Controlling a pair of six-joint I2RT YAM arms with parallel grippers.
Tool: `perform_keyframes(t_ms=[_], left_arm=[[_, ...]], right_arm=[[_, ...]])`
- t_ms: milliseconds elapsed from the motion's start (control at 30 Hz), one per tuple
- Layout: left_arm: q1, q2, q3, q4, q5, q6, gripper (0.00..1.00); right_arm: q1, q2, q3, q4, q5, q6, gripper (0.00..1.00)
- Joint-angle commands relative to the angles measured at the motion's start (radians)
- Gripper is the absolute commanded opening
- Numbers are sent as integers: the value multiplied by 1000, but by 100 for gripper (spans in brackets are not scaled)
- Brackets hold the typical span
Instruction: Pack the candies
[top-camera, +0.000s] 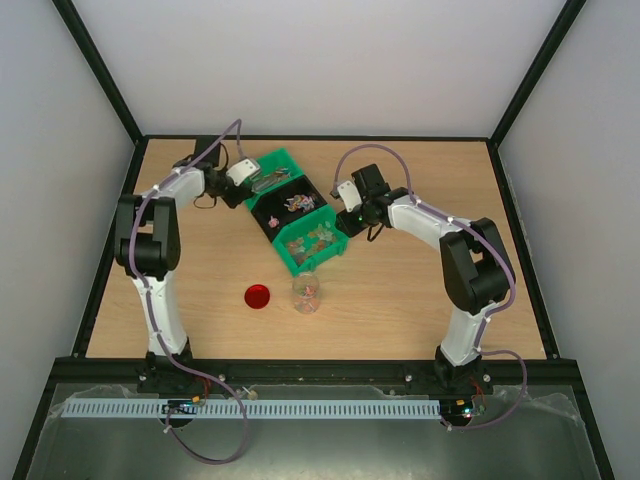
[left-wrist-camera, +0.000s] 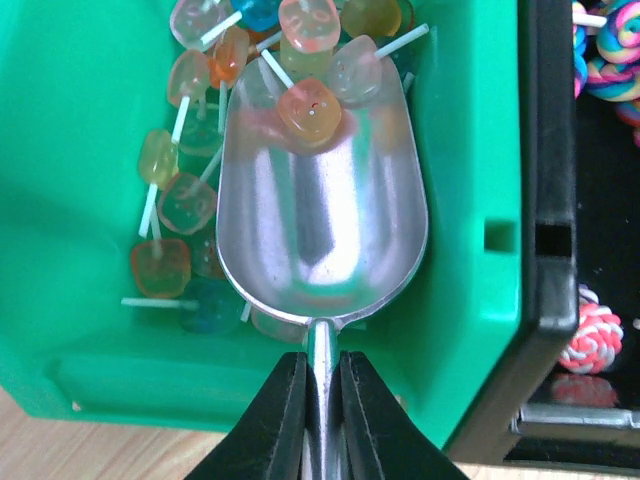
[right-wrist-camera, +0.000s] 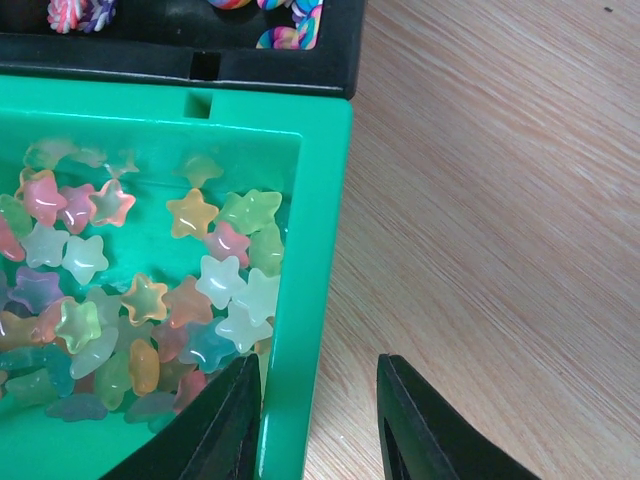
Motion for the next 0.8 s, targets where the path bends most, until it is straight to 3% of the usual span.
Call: perform_keyframes(t_ms=[0, 767], left_arm=[[34, -48, -88, -3, 96, -10, 2], [119, -210, -336, 312, 211, -83, 2]], right_arm=[[-5, -31, -4, -6, 27, -7, 33], [-5, -17, 1, -11, 28, -1, 33]])
